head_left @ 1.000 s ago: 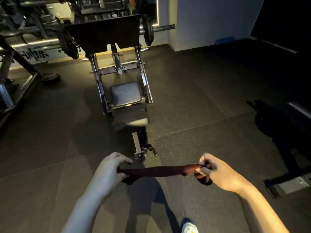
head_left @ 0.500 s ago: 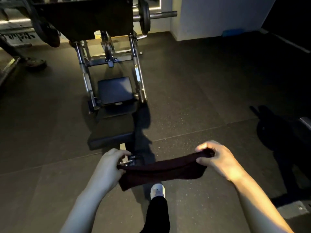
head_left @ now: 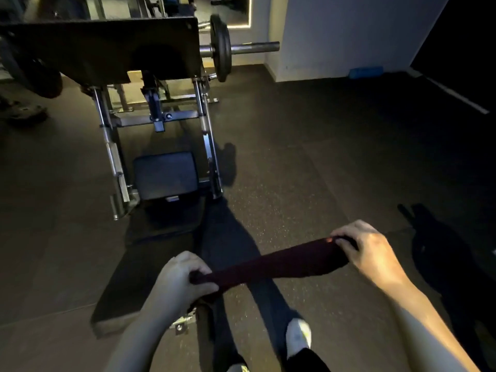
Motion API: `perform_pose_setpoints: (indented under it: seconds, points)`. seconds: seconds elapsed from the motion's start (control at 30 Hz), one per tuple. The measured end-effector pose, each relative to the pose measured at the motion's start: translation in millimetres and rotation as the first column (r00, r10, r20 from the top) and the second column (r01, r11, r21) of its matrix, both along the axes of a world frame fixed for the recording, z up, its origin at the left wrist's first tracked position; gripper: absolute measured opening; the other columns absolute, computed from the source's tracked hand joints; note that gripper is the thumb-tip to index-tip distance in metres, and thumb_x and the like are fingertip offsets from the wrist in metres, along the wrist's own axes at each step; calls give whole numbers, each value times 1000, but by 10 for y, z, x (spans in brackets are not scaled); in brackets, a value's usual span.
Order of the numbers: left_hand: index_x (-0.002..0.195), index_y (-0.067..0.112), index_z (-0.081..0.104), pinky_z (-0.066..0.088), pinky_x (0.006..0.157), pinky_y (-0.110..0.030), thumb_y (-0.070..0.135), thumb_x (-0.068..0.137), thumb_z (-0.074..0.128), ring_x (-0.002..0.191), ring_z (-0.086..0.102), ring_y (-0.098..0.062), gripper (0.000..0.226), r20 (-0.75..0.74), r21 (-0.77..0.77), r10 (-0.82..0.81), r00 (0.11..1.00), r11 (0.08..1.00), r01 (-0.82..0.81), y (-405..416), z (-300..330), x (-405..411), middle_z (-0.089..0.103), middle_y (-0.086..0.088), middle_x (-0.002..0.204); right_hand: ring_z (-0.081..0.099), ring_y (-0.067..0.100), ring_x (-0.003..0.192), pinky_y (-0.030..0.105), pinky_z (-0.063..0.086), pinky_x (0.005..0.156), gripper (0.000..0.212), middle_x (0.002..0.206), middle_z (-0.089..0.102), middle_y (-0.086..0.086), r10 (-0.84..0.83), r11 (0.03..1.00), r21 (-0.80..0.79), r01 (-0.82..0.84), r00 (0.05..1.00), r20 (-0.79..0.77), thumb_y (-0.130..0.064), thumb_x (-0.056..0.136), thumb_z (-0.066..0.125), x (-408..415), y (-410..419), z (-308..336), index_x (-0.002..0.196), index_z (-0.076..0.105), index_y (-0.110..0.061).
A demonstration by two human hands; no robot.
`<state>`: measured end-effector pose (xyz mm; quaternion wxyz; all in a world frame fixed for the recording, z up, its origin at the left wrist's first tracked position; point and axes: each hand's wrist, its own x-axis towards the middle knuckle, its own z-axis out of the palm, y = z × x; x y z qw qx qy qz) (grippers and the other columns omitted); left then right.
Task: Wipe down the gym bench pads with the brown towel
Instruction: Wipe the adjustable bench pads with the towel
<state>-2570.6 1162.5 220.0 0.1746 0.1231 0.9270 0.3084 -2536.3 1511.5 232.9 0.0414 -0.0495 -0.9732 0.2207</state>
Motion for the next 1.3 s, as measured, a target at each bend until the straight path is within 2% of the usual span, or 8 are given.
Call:
perform_pose_setpoints:
  seconds: [0.27, 0.37, 0.53, 0.77, 1.0, 1.13, 1.23, 1.3]
  points:
    - [68, 17, 69, 38, 69, -10, 15, 67, 89, 82, 57, -7, 20, 47, 30, 308, 950, 950, -309, 649, -126, -994, 61, 1, 88, 51, 10, 93, 18, 36, 73, 21, 94, 52, -9, 42, 974, -225, -29, 998, 51, -5, 93, 61, -1579, 478, -167, 89, 65, -25]
    - [76, 21, 71, 40, 77, -22, 23, 75, 84, 91, 55, -7, 13, 132, 26, 341, 931, 937, -347, 996, -37, -1428, 59, 5, 97, 53, 12, 94, 18, 38, 73, 17, 97, 53, -7, 60, 965, -261, -36, 995, 84, -8, 94, 60, -2124, 757, -158, 93, 67, -23]
    - [80, 20, 71, 47, 85, -37, 22, 82, 76, 92, 59, -13, 6, 47, 73, 451, 891, 888, -453, 1399, 33, -2007, 62, 0, 95, 51, 12, 95, 27, 40, 79, 10, 99, 53, -6, 133, 960, -259, -105, 987, 95, -16, 96, 59, -2953, 1006, -50, 98, 66, -24]
    - [77, 17, 70, 47, 86, -38, 16, 81, 78, 91, 60, -14, 9, 133, 85, 628, 767, 763, -640, 1334, -148, -2581, 63, 0, 95, 54, 4, 89, 16, 38, 73, 18, 95, 57, -6, 228, 901, -388, -195, 973, 43, -11, 95, 60, -3881, 869, -176, 88, 63, -28]
    - [80, 14, 61, 48, 77, -36, 20, 88, 72, 82, 61, -16, 14, 196, 115, 668, 717, 711, -694, 829, -415, -3431, 65, -1, 83, 60, 8, 86, 28, 47, 74, 19, 90, 64, -6, 356, 875, -397, -278, 924, 137, -12, 99, 54, -5003, 210, -221, 89, 62, -27]
    - [89, 16, 55, 52, 66, -37, 21, 95, 63, 70, 66, -21, 11, 240, 134, 764, 599, 585, -800, 471, -494, -3811, 66, -2, 79, 58, 2, 84, 19, 44, 68, 15, 87, 63, -12, 510, 837, -327, -439, 843, 173, -16, 99, 54, -5767, -352, -169, 91, 61, -26]
    - [89, 26, 54, 52, 67, -37, 29, 95, 64, 75, 62, -16, 12, 141, 150, 851, 506, 487, -860, 202, -505, -4026, 63, 2, 83, 57, -4, 81, 12, 43, 66, 17, 84, 63, -11, 605, 769, -339, -543, 788, 110, -12, 99, 54, -6176, -760, -174, 90, 60, -25]
    - [84, 30, 53, 45, 65, -28, 30, 92, 67, 79, 59, -7, 16, 63, 152, 904, 424, 411, -899, 38, -459, -4116, 61, 8, 83, 57, -7, 78, 11, 42, 64, 19, 83, 61, -13, 666, 726, -356, -589, 732, 147, -14, 99, 54, -6372, -1002, -222, 90, 59, -30]
